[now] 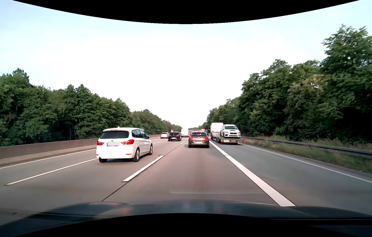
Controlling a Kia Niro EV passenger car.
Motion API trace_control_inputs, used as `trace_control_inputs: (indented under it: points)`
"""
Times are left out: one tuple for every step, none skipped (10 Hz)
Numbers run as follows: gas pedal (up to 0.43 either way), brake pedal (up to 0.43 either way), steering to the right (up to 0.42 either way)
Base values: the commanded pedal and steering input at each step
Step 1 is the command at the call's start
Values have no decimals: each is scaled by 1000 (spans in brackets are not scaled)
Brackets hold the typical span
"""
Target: Follow the waypoints while adhering to traffic rules and regulations
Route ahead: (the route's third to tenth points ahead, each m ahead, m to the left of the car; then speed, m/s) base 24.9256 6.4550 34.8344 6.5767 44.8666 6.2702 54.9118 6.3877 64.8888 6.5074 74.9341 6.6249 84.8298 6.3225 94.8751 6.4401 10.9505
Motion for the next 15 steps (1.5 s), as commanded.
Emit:
trace_control_inputs:
  points:
    - [47, 0, -3]
    - [47, 0, -3]
    - [47, 0, -3]
    - [47, 0, -4]
    - [47, 0, -3]
    - [47, 0, -3]
    - [47, 0, -3]
    - [47, 0, -4]
    - [47, 0, -4]
    - [47, 0, -3]
    - [47, 0, -3]
    - [59, 0, -3]
    - [59, 0, -3]
    - [59, 0, -4]
    - [59, 0, -3]
